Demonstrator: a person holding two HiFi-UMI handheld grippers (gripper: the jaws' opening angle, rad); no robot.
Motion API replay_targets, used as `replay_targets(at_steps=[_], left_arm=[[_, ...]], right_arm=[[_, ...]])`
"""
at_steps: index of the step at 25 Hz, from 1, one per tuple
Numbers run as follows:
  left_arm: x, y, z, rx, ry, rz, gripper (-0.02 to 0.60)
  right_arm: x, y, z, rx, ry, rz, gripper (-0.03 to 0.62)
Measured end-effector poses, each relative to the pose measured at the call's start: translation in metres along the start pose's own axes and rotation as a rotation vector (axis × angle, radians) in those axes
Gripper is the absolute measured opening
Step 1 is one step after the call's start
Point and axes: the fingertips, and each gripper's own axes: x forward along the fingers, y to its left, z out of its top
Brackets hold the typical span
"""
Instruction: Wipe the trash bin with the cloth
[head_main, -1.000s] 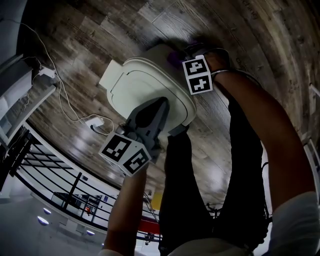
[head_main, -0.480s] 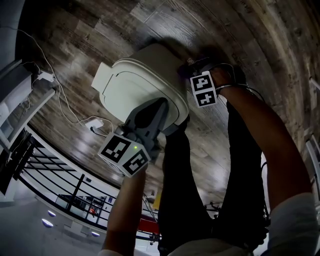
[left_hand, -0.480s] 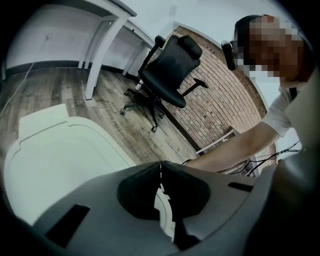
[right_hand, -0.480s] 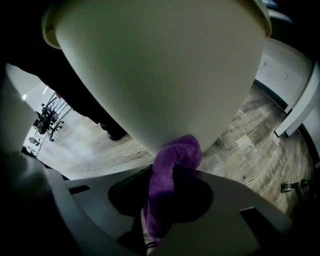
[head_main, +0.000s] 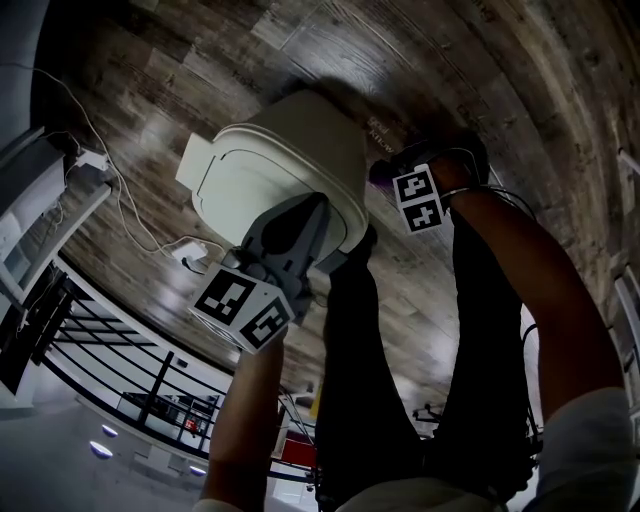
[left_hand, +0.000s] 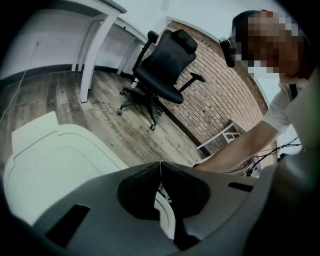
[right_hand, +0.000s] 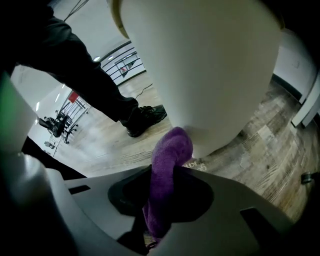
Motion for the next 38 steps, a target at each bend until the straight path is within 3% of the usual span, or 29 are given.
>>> replay_targets(at_steps=[4,11,16,27,32,38], left_arm=[[-0.004,0.014,0.022,0.072,0.02,0.018,0.005],[-0.01,0.062,0.075,0.204,0.073,0.079,0.005],[0.01,0.089,0.095,0.282,0.136,0.078,0.005],[0.046,0.119,0.122,0.439,0.206,0.046,0.005],[0.052,0.138,0.124,0.474,0.215,0.056,0.005],[0.052,0.148,0.124,0.505,0.208,0.055,0.005]], right_arm=[[-0.008,-0.009,-0.013,0.18,-0.035,0.013,0.095],[-0.036,-0.056,-0.017,0.672,-0.154,0.073,0.094],[-0.032,-0.107,-0.032,0.931,-0.197,0.037,0.087],[-0.035,-0.225,-0.008,1.478,-0.531,0.148,0.089],[-0.025,-0.272,0.01,1.661,-0.669,0.231,0.089],[-0.007,-0.301,0.037,1.732,-0.731,0.345,0.089]])
